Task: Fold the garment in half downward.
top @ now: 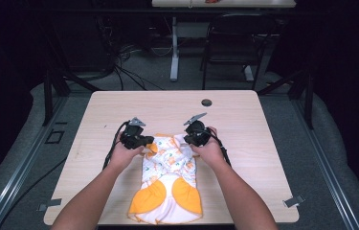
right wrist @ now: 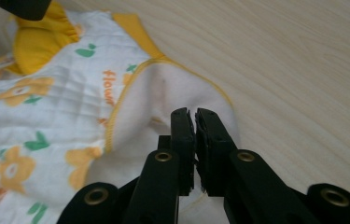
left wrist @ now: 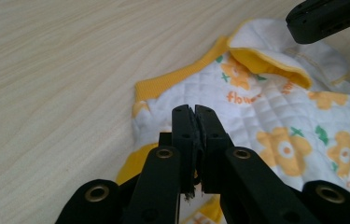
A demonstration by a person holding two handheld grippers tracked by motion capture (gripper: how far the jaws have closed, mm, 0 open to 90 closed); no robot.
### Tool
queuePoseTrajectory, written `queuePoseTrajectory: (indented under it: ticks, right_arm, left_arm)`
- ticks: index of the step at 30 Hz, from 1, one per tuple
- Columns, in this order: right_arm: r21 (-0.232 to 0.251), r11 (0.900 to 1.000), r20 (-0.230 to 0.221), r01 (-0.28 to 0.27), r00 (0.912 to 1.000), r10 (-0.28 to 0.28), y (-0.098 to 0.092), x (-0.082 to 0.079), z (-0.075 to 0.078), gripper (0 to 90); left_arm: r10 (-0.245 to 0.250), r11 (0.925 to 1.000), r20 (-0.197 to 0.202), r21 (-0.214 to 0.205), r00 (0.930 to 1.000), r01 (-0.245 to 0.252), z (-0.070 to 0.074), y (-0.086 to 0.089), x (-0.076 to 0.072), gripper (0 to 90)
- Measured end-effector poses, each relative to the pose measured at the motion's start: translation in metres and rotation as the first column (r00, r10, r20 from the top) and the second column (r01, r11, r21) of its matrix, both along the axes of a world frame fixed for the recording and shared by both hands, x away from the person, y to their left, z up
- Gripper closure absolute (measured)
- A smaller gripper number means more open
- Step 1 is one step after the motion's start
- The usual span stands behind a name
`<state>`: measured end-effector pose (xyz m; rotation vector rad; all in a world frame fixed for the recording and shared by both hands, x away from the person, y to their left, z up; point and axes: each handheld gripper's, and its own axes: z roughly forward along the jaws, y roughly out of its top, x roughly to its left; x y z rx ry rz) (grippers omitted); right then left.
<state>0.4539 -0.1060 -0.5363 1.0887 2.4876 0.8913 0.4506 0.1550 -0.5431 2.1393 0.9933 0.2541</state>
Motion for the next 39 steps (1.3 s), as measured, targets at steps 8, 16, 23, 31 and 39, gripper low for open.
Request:
queuePoseTrajectory:
  ticks: [8,16,23,31,39]
  right_arm:
    - [-0.031,0.9955,-0.027,0.089,0.9956,-0.09,0.0,0.015,-0.014,67.5]
    - [-0.037,0.9954,-0.091,0.089,0.9916,-0.092,-0.002,0.019,-0.026,62.4]
    - [0.013,0.9945,-0.103,0.104,0.9895,-0.102,-0.007,0.018,-0.029,67.0]
    - [0.034,0.9951,-0.11,0.093,0.9899,-0.089,-0.004,0.015,-0.029,81.7]
    - [0.007,0.9963,-0.088,0.085,0.9925,-0.084,0.001,0.01,-0.026,87.2]
  left_arm:
    - [0.061,0.9978,-0.024,0.029,0.9979,-0.06,-0.013,0.001,0.012,70.7]
    - [0.068,0.9954,-0.038,0.07,0.997,-0.065,-0.025,0.003,0.013,59.6]
    - [0.056,0.9946,-0.033,0.089,0.9979,-0.053,-0.028,-0.001,0.01,63.4]
    - [0.038,0.9952,-0.044,0.092,0.9983,-0.033,-0.027,-0.005,0.008,78.4]
    - [0.043,0.9953,-0.055,0.089,0.9975,-0.038,-0.024,-0.005,0.007,84.2]
